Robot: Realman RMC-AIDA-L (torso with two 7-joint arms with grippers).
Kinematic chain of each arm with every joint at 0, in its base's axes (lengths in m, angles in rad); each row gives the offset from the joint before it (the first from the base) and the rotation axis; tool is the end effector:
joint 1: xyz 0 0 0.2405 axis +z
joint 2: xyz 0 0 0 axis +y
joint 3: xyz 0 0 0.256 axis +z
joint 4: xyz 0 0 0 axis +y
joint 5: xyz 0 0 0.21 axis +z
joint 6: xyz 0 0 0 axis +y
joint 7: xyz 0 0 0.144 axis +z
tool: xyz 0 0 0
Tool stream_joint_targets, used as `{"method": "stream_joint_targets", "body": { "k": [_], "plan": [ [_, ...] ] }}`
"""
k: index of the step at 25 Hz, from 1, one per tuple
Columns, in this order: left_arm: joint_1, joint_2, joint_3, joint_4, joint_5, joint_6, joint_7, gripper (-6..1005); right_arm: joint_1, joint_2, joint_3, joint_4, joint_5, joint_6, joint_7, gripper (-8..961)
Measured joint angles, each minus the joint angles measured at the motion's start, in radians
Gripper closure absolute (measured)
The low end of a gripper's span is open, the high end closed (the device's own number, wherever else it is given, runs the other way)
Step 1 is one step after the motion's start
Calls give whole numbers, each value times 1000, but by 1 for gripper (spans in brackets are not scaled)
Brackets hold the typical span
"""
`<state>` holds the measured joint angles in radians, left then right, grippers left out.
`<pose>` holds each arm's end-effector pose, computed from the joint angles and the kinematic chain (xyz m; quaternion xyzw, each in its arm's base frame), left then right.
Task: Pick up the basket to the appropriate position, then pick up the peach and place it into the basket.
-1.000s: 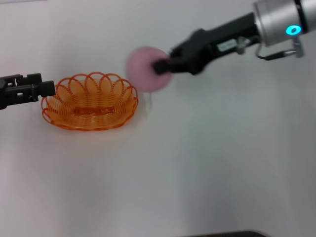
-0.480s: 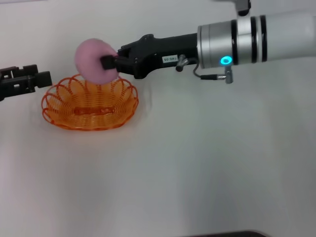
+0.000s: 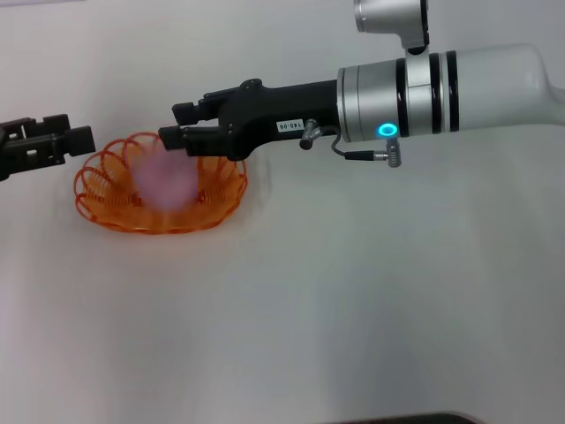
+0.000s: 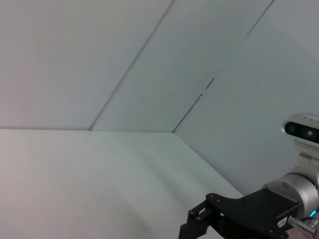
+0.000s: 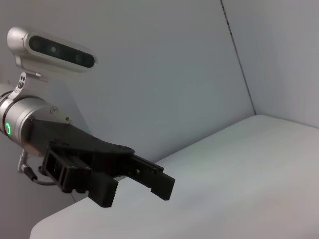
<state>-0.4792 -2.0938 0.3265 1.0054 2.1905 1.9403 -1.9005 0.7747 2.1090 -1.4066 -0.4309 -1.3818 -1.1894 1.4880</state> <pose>-0.2741 0.2922 0.0823 -0.8700 -0.3982 -0.2737 0.0978 0.1514 0.3617 -0.1007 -0.9385 0.2265 0.2582 0.0352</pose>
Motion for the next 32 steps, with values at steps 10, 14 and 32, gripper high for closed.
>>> {"method": "stream_joint_targets", "body": {
  "k": [10,14,32],
  "plan": [
    [7,-1,-1,-10,0,0,3,204,-52,-20,33,-45,13,-90,48,328],
    [10,-2,-5,-10,0,0,3,204,-149,-58,81,-174,5,-217,74,169],
    [5,-2,12,-24,5,-31,59,204,-281,-195,547,-402,-646,-595,370,7]
  ]
}}
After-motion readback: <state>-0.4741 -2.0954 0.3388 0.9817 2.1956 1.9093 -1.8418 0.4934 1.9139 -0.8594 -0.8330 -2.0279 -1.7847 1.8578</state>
